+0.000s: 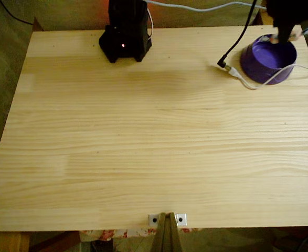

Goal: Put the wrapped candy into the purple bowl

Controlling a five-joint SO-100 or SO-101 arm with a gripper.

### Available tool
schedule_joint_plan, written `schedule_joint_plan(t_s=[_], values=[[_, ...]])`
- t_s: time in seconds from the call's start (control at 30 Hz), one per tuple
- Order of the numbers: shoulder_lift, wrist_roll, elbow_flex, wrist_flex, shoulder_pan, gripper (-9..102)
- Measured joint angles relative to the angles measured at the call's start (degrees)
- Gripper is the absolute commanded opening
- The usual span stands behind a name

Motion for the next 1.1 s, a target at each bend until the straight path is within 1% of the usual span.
schedule_joint_plan(t_s=[0.4, 0.77, 0.83, 1.03, 1.1], values=[[-3.2, -0.8, 2.5, -3.9, -0.4, 1], [-5.7, -1.2, 2.5, -3.9, -1.1, 2], [-6.8, -1.5, 2.4, -3.9, -1.4, 4], [-8.6, -1.4, -0.1, -3.9, -1.4, 17], [-8.7, -1.4, -0.7, -3.9, -1.5, 19]])
